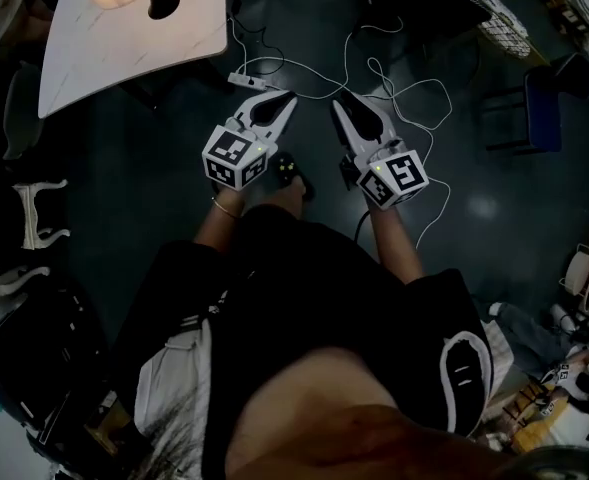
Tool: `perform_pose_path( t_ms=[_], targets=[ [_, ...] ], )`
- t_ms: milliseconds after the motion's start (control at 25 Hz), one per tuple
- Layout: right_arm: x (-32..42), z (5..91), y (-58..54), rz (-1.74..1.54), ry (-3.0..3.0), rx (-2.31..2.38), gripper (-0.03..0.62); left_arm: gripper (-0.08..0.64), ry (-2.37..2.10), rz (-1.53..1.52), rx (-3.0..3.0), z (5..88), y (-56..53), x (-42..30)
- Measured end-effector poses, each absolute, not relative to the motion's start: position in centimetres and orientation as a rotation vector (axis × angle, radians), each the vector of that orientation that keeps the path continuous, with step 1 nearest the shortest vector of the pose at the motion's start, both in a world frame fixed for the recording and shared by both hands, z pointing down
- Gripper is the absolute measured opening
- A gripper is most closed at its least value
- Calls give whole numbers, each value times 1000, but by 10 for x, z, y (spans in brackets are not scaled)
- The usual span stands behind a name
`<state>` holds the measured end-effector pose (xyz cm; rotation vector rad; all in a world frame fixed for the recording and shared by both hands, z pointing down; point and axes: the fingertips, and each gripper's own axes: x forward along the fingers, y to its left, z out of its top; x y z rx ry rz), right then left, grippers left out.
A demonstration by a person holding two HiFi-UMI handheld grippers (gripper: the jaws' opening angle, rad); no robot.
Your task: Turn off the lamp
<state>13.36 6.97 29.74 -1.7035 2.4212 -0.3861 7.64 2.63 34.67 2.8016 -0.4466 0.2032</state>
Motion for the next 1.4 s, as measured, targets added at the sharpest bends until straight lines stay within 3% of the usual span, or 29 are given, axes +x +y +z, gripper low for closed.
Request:
perform_pose_path(
  t_ms=[640, 1400],
  targets=[
    [148, 336, -101, -438, 2661, -1572, 109, 6, -646, 59, 2649, 366, -99, 85],
    [129, 407, -182, -664, 2719, -1437, 130, 6, -846, 91, 2546, 401, -133, 76]
  ],
)
